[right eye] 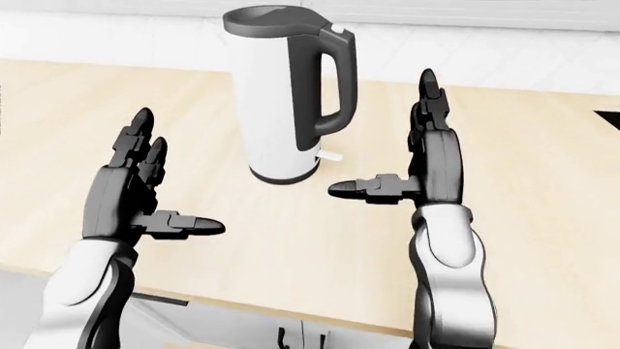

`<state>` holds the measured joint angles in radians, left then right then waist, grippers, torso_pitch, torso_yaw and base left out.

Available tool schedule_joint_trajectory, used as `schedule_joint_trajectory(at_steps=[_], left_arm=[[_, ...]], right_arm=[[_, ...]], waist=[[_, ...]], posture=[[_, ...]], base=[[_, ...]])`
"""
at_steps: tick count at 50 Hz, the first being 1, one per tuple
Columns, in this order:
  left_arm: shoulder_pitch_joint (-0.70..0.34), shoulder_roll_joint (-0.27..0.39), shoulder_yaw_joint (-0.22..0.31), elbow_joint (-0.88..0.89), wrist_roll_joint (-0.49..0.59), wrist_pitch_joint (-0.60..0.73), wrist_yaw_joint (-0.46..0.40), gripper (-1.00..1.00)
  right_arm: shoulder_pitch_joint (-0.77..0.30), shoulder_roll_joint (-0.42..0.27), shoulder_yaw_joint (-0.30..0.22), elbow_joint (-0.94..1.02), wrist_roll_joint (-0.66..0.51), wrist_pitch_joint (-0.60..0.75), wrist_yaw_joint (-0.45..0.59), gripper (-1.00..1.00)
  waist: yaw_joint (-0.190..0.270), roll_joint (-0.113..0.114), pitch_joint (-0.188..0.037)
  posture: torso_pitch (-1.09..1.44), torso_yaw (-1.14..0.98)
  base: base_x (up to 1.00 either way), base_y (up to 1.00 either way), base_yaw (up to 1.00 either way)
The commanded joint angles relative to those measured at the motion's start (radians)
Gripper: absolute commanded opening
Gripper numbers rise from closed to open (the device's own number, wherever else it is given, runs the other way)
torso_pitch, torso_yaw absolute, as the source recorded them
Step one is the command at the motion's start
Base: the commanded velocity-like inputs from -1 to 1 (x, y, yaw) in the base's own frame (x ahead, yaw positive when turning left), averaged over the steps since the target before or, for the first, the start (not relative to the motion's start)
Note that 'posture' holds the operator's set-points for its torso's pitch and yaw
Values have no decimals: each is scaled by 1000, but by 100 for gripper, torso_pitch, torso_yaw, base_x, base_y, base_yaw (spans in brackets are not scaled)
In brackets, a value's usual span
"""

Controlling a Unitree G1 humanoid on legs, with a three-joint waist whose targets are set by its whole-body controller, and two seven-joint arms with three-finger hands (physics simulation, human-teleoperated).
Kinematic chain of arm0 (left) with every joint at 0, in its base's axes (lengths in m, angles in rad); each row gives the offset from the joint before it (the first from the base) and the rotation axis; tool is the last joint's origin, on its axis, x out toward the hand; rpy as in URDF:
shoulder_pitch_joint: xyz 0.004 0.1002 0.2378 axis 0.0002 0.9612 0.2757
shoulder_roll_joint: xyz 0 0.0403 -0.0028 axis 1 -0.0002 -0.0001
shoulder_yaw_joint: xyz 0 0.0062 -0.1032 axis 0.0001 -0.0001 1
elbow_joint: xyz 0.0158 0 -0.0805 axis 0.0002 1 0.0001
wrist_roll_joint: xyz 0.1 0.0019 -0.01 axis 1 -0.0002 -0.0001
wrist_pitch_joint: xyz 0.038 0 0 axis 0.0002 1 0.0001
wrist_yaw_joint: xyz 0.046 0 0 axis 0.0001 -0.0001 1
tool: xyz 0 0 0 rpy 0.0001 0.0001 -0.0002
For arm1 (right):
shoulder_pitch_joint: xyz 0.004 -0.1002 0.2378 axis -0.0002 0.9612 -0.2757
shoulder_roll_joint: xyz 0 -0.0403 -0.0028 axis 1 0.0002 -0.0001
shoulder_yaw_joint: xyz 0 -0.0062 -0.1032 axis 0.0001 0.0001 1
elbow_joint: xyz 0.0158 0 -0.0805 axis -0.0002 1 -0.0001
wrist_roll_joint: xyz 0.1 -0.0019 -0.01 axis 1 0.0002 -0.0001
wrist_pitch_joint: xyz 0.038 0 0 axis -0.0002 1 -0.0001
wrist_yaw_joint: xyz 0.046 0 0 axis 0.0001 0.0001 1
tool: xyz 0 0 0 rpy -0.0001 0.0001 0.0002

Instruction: Press down the lever to turn on the electric kettle.

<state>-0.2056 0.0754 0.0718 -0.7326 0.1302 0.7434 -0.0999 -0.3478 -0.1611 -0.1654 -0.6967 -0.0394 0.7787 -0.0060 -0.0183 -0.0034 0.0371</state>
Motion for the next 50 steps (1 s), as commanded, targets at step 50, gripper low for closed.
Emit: schedule_joint_trajectory(at_steps=[50], left_arm=[[-5,-3,-1,-25,4,-76,12,100]], right_arm=[[-575,-119,57,902,-205,-269,35,100]], waist=[[24,-5,-40]], posture=[[0,0]], base=[[0,0,0]])
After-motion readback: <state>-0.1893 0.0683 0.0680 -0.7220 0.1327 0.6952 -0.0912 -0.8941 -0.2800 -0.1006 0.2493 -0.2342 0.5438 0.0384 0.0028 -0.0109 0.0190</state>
